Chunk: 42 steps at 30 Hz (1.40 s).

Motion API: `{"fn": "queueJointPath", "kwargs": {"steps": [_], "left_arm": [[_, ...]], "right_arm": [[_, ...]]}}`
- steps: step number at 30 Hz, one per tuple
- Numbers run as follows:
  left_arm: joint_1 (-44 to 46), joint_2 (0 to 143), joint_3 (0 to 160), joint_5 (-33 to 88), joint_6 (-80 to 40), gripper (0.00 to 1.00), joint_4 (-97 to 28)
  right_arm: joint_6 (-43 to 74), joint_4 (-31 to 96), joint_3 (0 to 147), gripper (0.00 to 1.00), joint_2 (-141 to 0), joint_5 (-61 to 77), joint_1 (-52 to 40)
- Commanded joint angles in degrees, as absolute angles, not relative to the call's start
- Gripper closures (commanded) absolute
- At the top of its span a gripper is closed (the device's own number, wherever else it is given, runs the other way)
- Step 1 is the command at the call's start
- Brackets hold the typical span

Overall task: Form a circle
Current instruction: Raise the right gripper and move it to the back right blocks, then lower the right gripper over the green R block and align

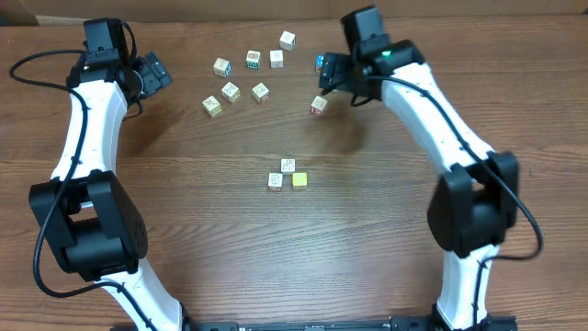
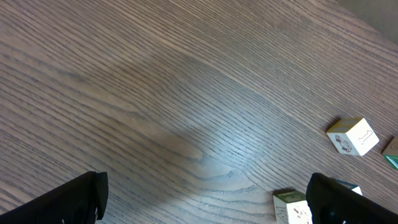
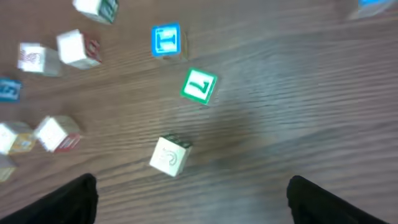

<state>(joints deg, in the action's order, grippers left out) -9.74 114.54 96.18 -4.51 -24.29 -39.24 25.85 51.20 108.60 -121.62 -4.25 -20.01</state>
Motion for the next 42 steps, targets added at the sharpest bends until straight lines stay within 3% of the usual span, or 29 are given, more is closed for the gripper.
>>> {"fn": "queueJointPath", "kwargs": {"steps": [1, 2, 5, 19, 29, 37, 42], "left_arm": [[-9.3, 113.9, 96.8, -4.4, -24.4, 0.01, -39.2], [-9.3, 113.9, 96.8, -4.4, -24.4, 0.0, -39.2], [-9.3, 113.9, 96.8, -4.4, -24.4, 0.0, -39.2], [-9.3, 113.9, 96.8, -4.4, -24.4, 0.0, -39.2], [-9.3, 113.9, 96.8, -4.4, -24.4, 0.0, -39.2], [-9.3, 113.9, 96.8, -4.4, -24.4, 0.0, -39.2], [-9.3, 113.9, 96.8, -4.4, -24.4, 0.0, -39.2]], "right_arm": [[28.8, 49.1, 108.7, 0.25, -126.5, -4.5, -21.0], [28.8, 48.6, 108.7, 0.32, -127.5, -4.5, -21.3], [28.8, 46.4, 108.7, 0.39, -131.3, -4.5, -22.3], [32.4, 40.1, 108.7, 0.48, -136.4, -8.1, -23.7], [33.2, 50.9, 108.7, 0.65, -136.3, -12.2, -21.1], [32.3, 63.9, 108.8, 0.68, -136.3, -11.2, -17.8], [29.8, 67.5, 108.8, 0.63, -136.3, -6.8, -17.1]]}}
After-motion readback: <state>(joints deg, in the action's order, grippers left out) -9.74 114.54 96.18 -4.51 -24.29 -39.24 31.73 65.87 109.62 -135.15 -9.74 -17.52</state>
